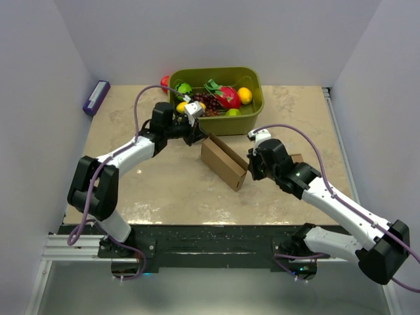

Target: Fold the paper box

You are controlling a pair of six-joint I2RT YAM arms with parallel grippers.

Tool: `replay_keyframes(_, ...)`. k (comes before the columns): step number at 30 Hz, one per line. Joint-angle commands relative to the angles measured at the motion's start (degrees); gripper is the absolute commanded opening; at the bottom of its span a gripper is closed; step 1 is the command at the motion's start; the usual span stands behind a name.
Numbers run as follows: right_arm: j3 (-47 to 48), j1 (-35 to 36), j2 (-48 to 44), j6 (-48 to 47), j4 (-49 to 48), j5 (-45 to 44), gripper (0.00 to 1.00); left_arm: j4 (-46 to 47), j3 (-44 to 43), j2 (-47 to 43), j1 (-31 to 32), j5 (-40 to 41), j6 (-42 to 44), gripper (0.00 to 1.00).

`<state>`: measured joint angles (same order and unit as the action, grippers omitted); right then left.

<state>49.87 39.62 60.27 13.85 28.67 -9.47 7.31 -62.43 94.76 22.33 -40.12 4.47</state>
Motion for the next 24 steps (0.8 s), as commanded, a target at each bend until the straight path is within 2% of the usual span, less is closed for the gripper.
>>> replay_keyframes(1,0.3,0.0,-0.5,-0.8,-2.1,-0.8,0.00,0.7,-0.3,0.0,1.4,1.4,-0.1,0.00)
replay_keyframes(8,0.2,0.0,-0.4,-0.3,-1.6,-2.9,0.00,-3.1,0.5,-1.3,3.3,8.3,0.0,0.00)
replay_keyframes(16,0.5,0.1,0.7,0.5,-0.7,-5.4,0.00,-5.4,4.2,-5.6,9.1,19.9,-7.4,0.00)
replay_keyframes(20,0.5,0.0,1.0,0.7,-0.5,-5.5,0.00,-3.5,7.1,-8.4,9.4,24.0,-13.1,0.00)
replay_keyframes(24,0.5,0.0,1.0,0.7,-0.4,-5.6,0.00,-0.2,11.6,-11.8,9.7,24.8,-15.8,0.00)
